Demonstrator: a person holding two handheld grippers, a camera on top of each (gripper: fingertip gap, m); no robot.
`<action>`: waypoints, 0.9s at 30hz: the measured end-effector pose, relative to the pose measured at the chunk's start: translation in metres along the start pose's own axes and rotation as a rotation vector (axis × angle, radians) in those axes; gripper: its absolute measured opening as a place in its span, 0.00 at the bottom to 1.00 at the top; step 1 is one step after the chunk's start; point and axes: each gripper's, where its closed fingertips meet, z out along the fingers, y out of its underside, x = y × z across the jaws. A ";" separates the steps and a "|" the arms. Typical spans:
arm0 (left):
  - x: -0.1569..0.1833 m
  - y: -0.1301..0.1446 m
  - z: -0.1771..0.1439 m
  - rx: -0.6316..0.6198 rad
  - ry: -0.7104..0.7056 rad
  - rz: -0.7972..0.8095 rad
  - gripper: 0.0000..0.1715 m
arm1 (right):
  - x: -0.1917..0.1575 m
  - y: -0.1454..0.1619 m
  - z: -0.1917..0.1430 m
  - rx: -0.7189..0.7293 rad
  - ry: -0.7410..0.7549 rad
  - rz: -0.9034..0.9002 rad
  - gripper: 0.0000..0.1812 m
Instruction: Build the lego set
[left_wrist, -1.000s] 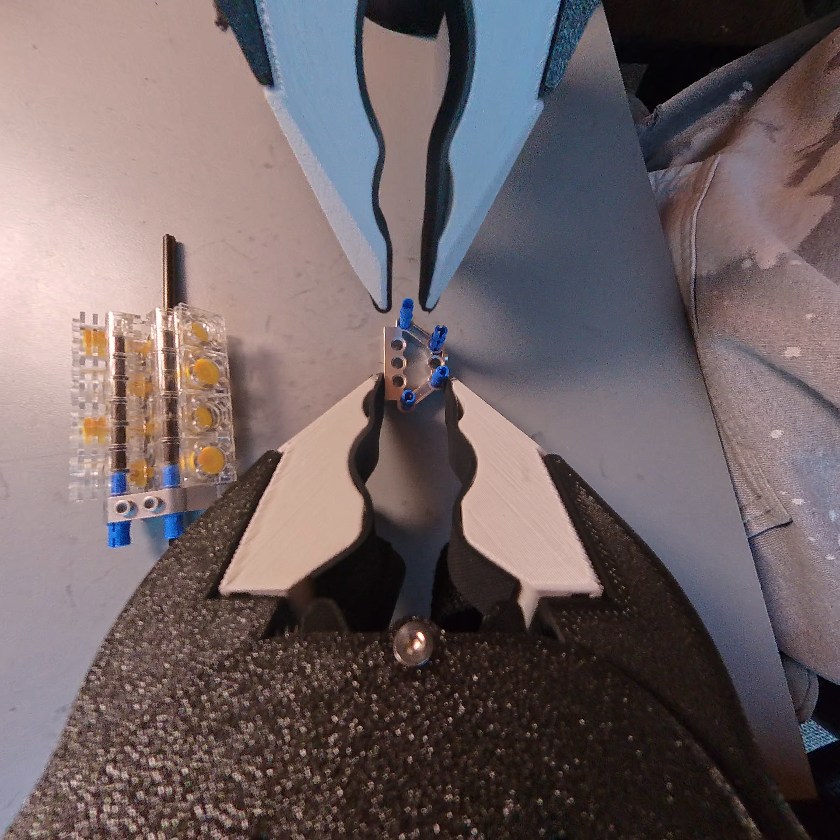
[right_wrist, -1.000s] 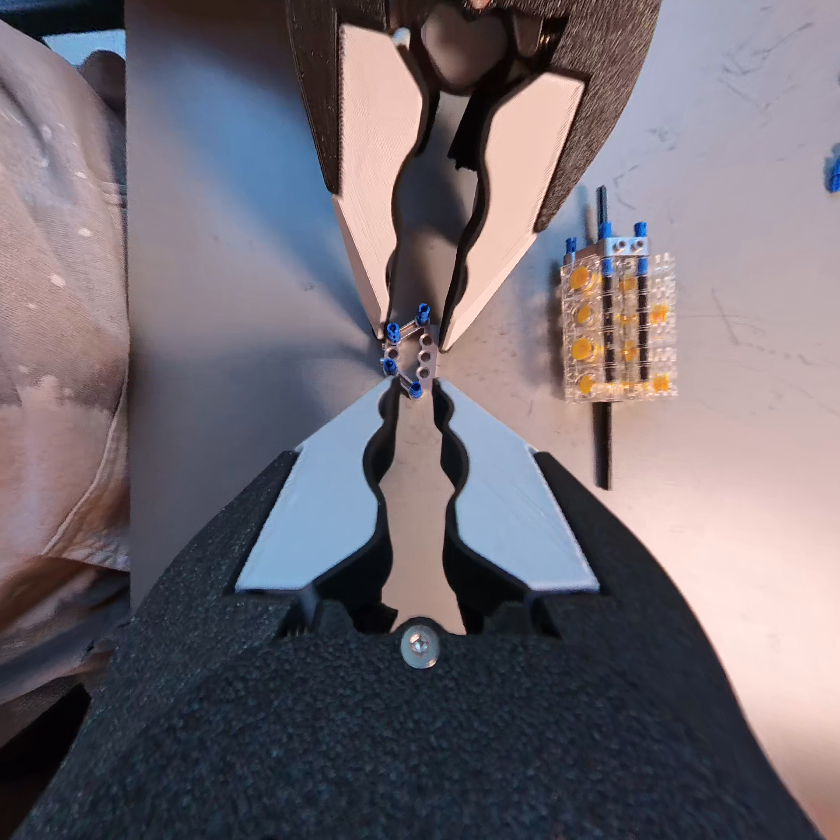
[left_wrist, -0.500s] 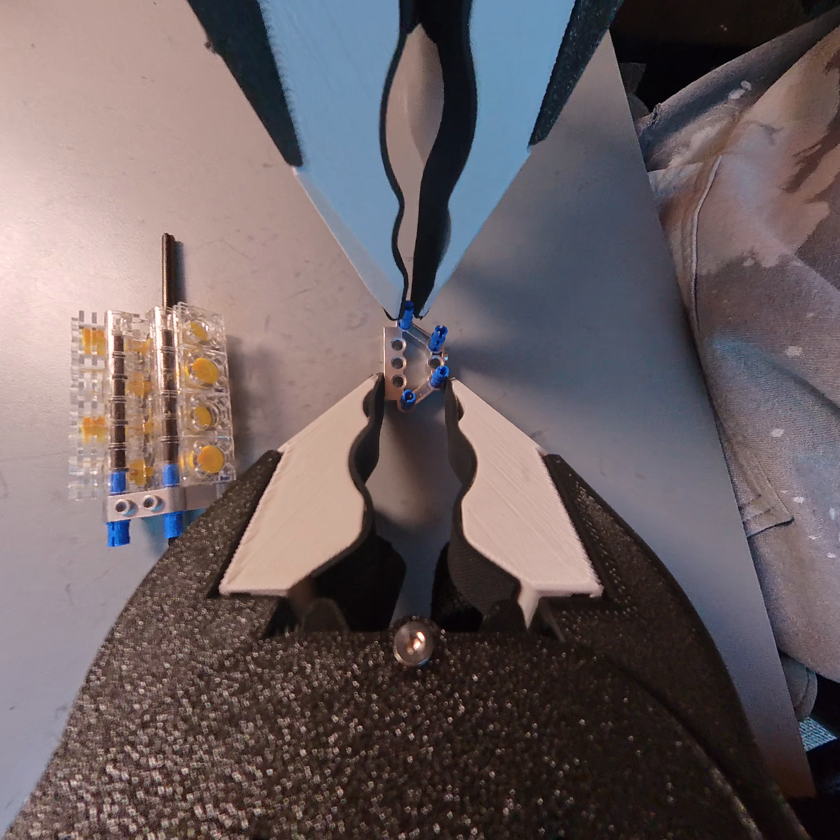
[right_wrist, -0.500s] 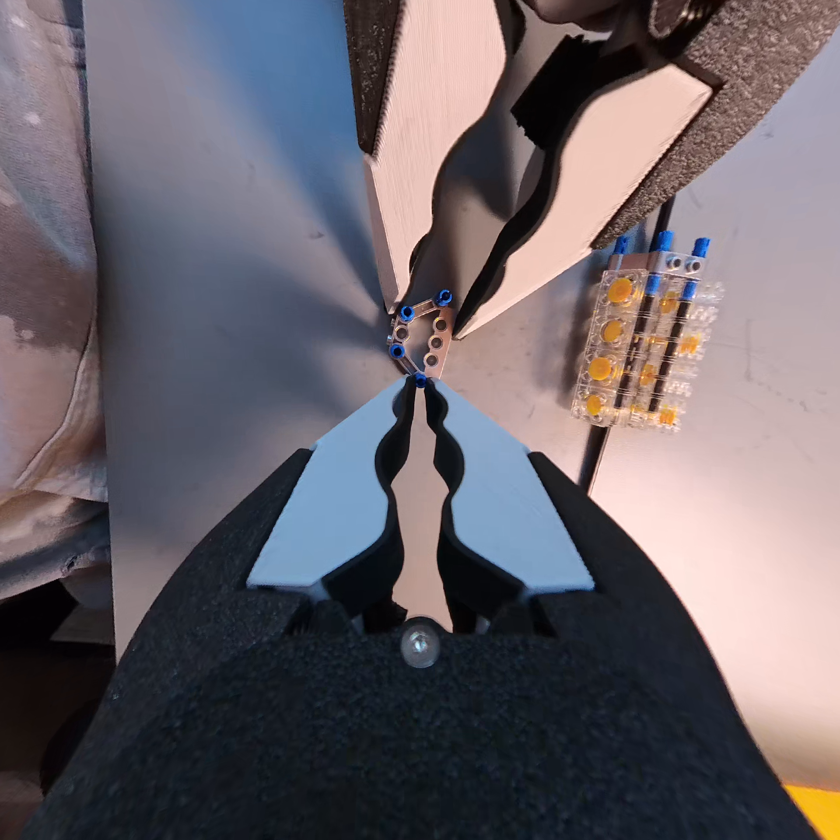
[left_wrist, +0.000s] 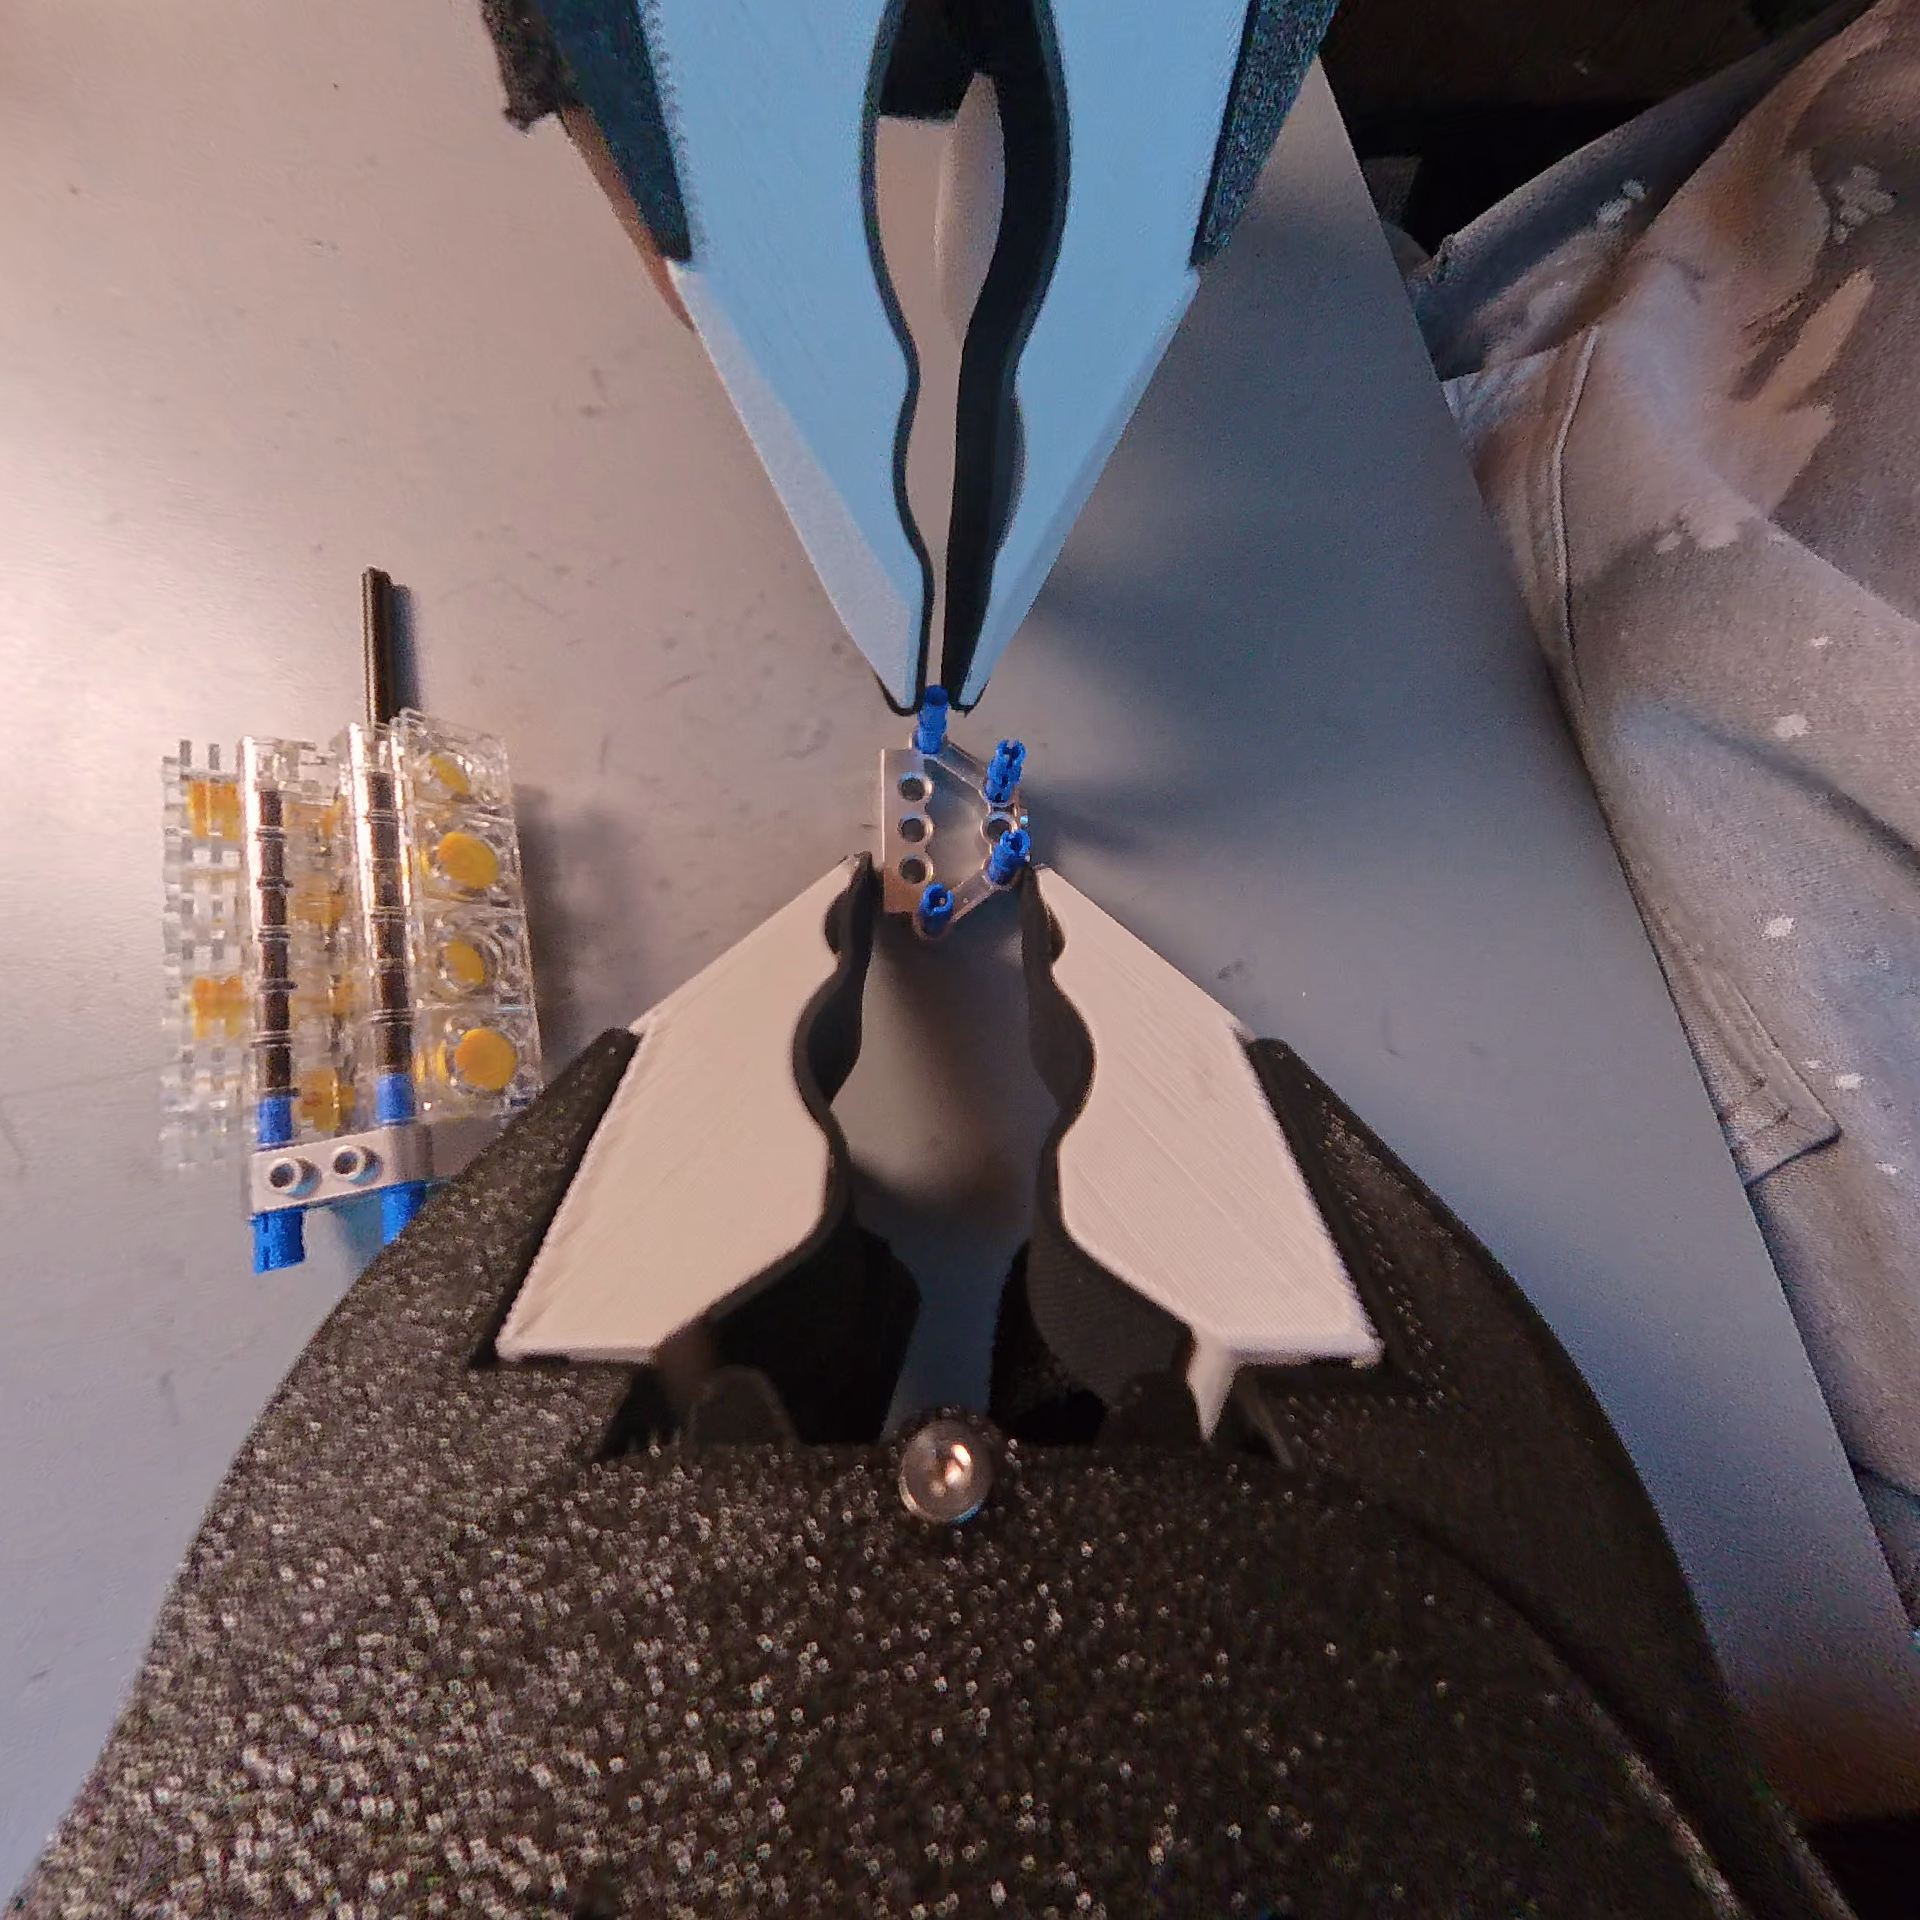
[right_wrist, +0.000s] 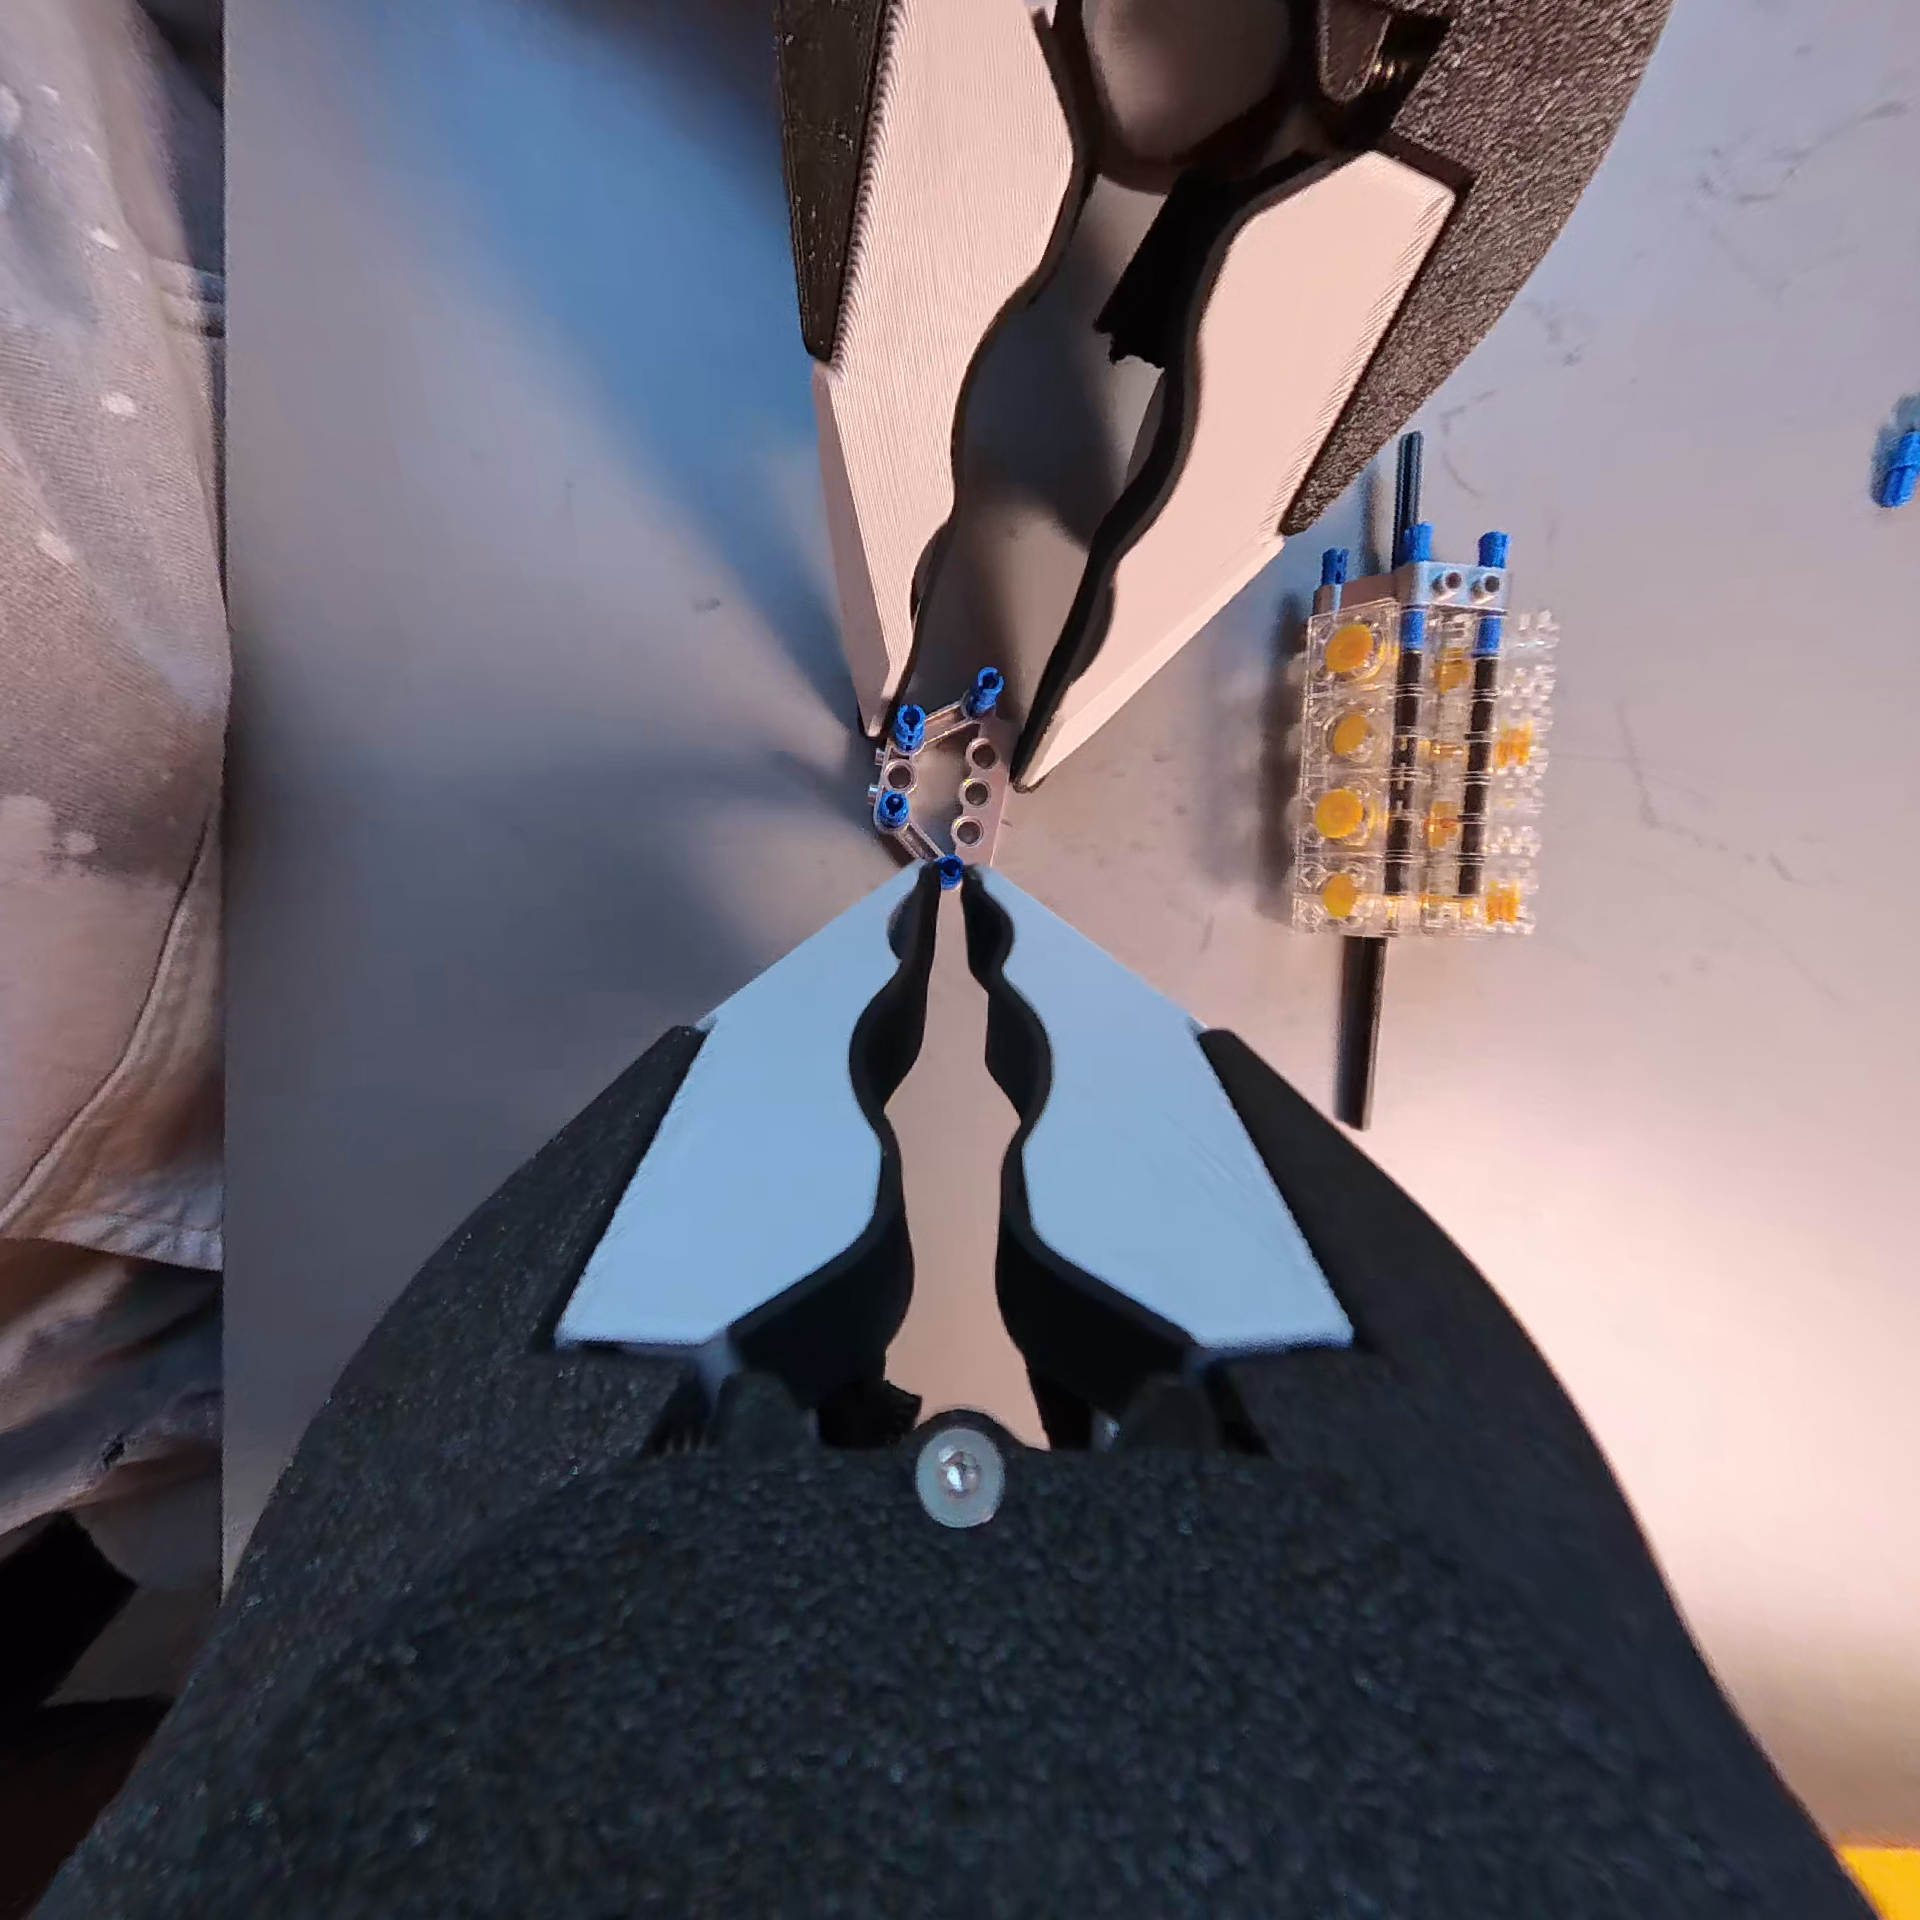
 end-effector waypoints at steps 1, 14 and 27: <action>0.000 0.000 -0.001 0.002 0.003 0.000 0.16 | -0.002 0.000 0.000 0.006 -0.001 0.002 0.01; -0.005 0.002 -0.003 0.009 -0.018 0.024 0.08 | -0.006 0.008 0.003 0.125 0.078 0.195 0.20; -0.031 -0.046 -0.069 0.444 -0.019 -0.208 0.15 | 0.030 -0.024 -0.016 0.188 0.290 -0.117 0.14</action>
